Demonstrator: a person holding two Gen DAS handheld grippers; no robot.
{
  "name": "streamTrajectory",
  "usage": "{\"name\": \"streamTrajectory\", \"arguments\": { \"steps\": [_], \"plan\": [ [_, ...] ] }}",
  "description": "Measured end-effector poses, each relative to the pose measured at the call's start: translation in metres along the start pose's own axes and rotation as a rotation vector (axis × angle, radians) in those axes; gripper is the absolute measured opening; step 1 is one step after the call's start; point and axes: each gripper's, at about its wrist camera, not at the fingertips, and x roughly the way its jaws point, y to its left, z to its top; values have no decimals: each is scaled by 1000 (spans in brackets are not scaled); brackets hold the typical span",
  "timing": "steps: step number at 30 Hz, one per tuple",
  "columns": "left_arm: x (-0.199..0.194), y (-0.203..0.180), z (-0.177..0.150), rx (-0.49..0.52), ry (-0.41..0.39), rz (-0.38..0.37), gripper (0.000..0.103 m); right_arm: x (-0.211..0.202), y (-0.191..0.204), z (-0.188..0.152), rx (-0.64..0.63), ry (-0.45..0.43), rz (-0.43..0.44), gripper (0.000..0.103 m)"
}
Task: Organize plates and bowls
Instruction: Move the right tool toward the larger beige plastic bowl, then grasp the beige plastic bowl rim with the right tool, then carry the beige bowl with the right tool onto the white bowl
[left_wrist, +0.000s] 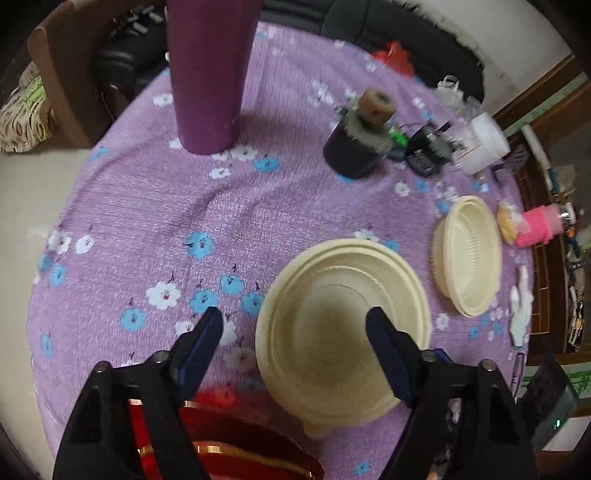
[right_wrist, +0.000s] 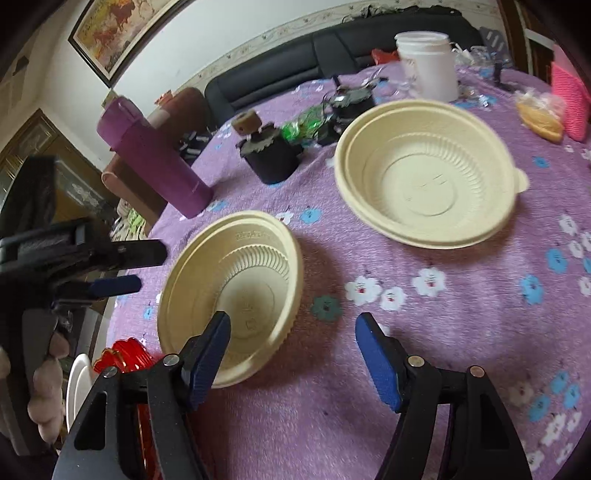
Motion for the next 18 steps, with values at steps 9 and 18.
{"name": "streamTrajectory", "arguments": {
  "steps": [9,18],
  "plan": [
    [35,-25,1,108,108,51,48,24,0,-1,-10,53,13,21],
    [-31,-35,-23,148,-13,25,41,-27,10,5,-25,-48,34,19]
  ]
}}
